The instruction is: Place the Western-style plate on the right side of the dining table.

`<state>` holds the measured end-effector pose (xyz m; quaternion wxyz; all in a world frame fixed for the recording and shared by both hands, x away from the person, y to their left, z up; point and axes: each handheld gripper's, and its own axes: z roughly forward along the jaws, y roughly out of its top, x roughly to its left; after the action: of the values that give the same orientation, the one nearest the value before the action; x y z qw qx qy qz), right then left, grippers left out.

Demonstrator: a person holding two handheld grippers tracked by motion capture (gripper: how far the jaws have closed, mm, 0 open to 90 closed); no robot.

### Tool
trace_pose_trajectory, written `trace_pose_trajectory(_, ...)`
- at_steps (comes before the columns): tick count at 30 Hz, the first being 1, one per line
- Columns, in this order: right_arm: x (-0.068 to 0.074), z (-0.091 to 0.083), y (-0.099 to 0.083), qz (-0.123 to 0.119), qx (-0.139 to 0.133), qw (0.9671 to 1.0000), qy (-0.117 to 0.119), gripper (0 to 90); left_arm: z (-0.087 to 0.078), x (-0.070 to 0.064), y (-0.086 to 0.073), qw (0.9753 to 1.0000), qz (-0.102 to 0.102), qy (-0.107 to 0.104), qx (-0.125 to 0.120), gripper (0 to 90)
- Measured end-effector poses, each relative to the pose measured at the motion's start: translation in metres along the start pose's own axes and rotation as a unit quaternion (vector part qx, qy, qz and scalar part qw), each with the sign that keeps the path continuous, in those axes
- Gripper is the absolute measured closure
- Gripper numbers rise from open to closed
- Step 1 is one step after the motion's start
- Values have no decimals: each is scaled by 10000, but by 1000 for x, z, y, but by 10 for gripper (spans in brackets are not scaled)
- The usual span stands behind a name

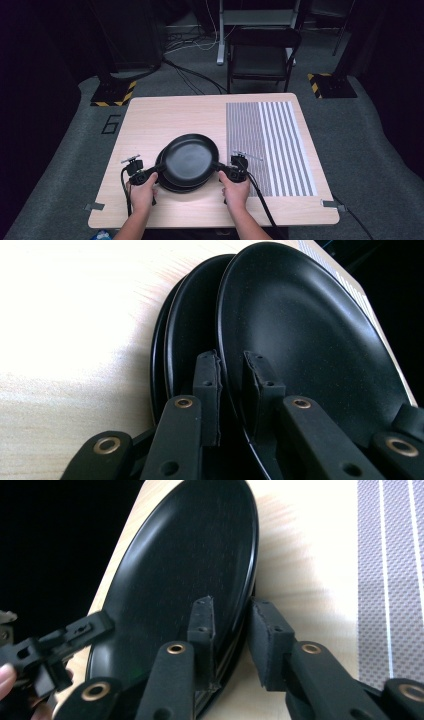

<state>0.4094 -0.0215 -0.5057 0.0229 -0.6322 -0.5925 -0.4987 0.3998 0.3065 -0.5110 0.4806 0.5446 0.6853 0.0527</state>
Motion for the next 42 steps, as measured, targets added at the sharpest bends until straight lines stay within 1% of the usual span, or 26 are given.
trace_pose_trajectory(1, 0, -1, -1, -7, 32, 10000, 25, 728, 0, 0, 0, 10000, -26, -9, -4, 775)
trace_pose_trajectory(4, -1, 0, -4, 177, 135, 9997, 130, 724, -1, 0, -2, 10000, -66, -27, 22, 775)
trace_pose_trajectory(6, -2, 1, -5, 193, 156, 9996, 140, 722, -1, 0, -3, 9999, -95, -48, 5, 774)
trace_pose_trajectory(10, -2, 3, -5, 307, 230, 9991, 180, 730, -1, -1, -7, 9998, -189, -59, -40, 773)
trace_pose_trajectory(12, -2, 3, -5, 373, 223, 9989, 157, 729, -1, -2, -9, 9997, -228, -102, -11, 772)
trace_pose_trajectory(13, -2, 4, -5, 393, 211, 9989, 159, 730, 0, -3, -11, 9997, -236, -111, -36, 771)
trace_pose_trajectory(19, -3, 5, -3, 473, 135, 9988, 77, 749, 0, -6, -15, 9995, -276, -111, -87, 766)
trace_pose_trajectory(21, -3, 5, -1, 549, 106, 9984, 45, 756, 1, -7, -17, 9994, -300, -120, -87, 764)
trace_pose_trajectory(22, -4, 5, -1, 517, 82, 9986, 34, 758, 1, -8, -17, 9995, -293, -112, -83, 762)
trace_pose_trajectory(23, -4, 5, 0, 589, 93, 9982, 26, 760, 1, -9, -18, 9995, -285, -119, -91, 760)
trace_pose_trajectory(30, -5, 6, 5, 565, 69, 9984, -18, 767, 2, -9, -18, 9996, -248, -120, -58, 755)
trace_pose_trajectory(33, -5, 6, 4, 456, 43, 9989, -45, 766, 2, -10, -18, 9996, -236, -119, -61, 755)
trace_pose_trajectory(34, -4, 6, 4, 490, 55, 9988, -60, 766, 2, -10, -18, 9996, -239, -116, -59, 755)
trace_pose_trajectory(36, -4, 5, 4, 455, 52, 9989, -71, 765, 2, -10, -18, 9996, -239, -117, -54, 755)
trace_pose_trajectory(37, -3, 5, 3, 420, 7, 9991, -78, 765, 2, -10, -18, 9996, -241, -122, -45, 755)
trace_pose_trajectory(39, -3, 4, 3, 428, 12, 9990, -85, 765, 2, -11, -19, 9997, -212, -106, -28, 755)
trace_pose_trajectory(42, -4, 4, 4, 392, -20, 9992, -70, 767, 2, -12, -18, 9996, -237, -137, -21, 754)
